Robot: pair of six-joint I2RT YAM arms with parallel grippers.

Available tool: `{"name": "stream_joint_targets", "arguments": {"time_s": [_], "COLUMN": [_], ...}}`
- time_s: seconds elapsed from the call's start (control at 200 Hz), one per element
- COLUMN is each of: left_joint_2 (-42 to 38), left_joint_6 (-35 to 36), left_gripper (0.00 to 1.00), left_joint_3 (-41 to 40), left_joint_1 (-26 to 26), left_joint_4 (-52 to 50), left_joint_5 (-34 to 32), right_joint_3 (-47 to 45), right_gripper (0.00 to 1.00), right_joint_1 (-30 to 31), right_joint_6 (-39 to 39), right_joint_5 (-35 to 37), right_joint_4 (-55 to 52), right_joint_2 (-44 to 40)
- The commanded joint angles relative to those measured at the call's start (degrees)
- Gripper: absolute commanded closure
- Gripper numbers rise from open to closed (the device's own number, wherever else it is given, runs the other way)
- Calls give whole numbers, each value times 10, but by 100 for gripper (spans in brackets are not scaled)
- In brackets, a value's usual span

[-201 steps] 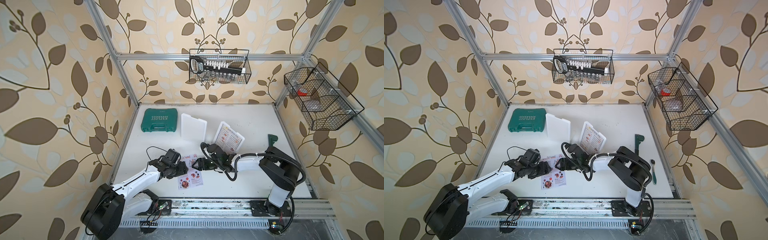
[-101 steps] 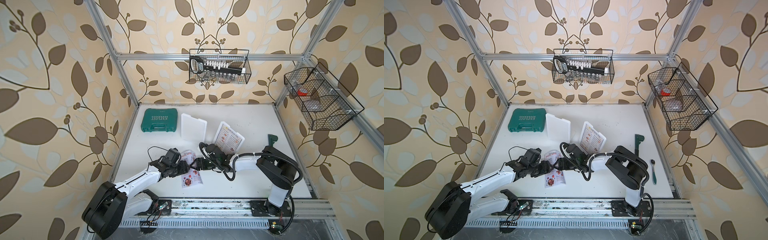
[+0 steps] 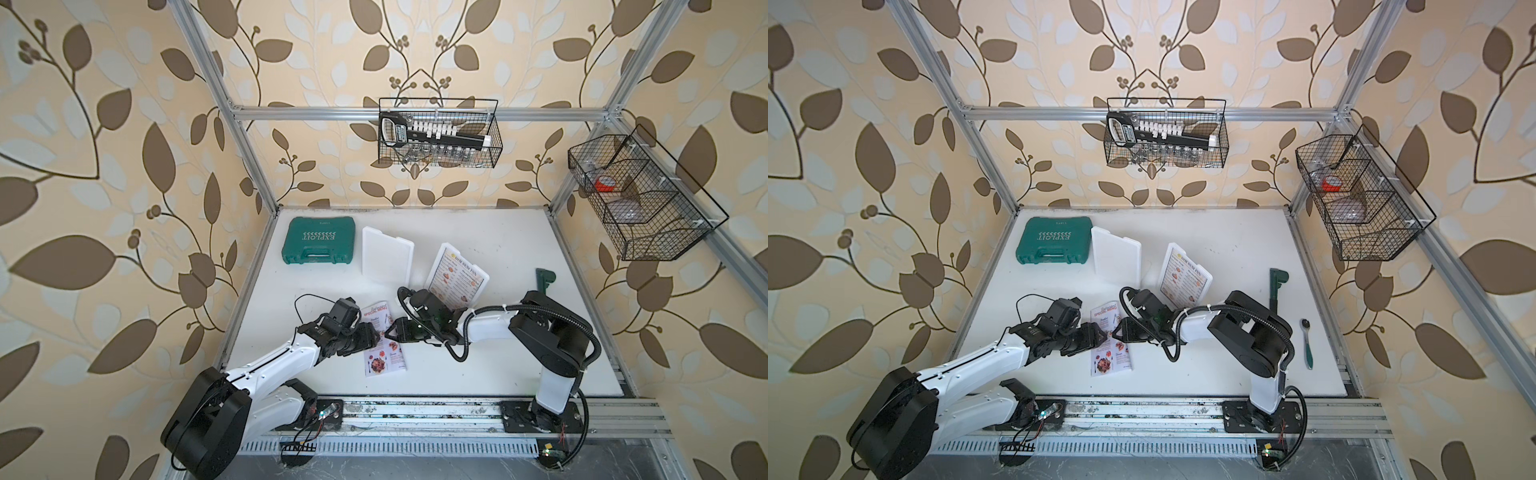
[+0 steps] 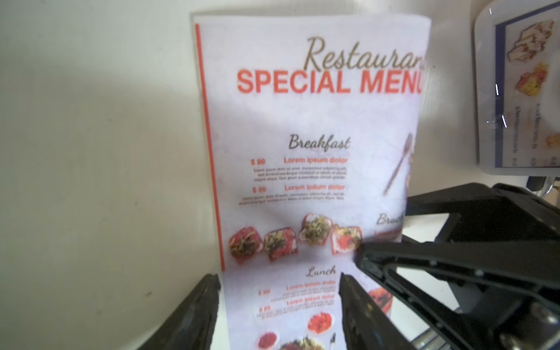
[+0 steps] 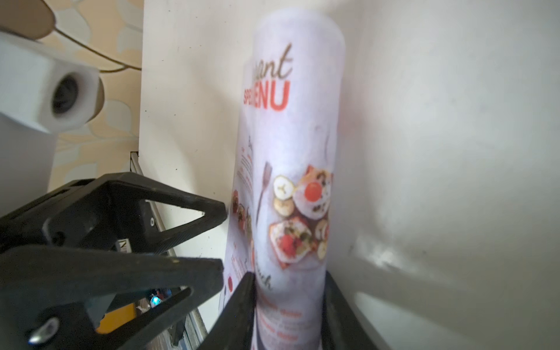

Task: Insert the menus into the narrow rack
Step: Pick up the menu from the center of the board.

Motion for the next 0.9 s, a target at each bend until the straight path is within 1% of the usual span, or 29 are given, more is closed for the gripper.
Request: {"name": "stream_joint_targets", "arguments": {"time_s": [0.0, 0.055, 0.235, 0.38, 0.57, 0.665, 0.755, 0.895], "left_joint_2": [-20, -28, -54, -56, -43, -39, -34, -20], "left_joint_6": [9, 9, 15, 35, 71, 75, 78, 107], "left_gripper": [32, 30, 26, 24, 22, 22, 21, 19], "left_joint_3": [0, 7, 38, 92, 175, 209, 234, 285], "left_joint_1": [-1, 0, 0, 0, 9, 16, 20, 24], "left_joint_4": [-38, -47, -69, -88, -91, -80, -56, -46], "left_joint_5": [-6, -10, -24, -42, -41, -37, -18, 2], "right_joint_3": [-18, -21, -27, -21, -13, -1, 21, 59], "right_gripper": [68, 70, 73, 74, 74, 74, 72, 72], "right_joint_1": [-1, -4, -11, -21, -46, -62, -76, -112], "right_joint_6": [-4, -7, -27, -48, -73, -91, -114, -144], "right_joint_5": [8, 8, 13, 14, 9, 3, 2, -12], "right_joint_4": [-21, -20, -27, -49, -78, -99, -127, -167], "right_joint_2": [1, -8, -54, -99, -168, -202, -233, -266]}}
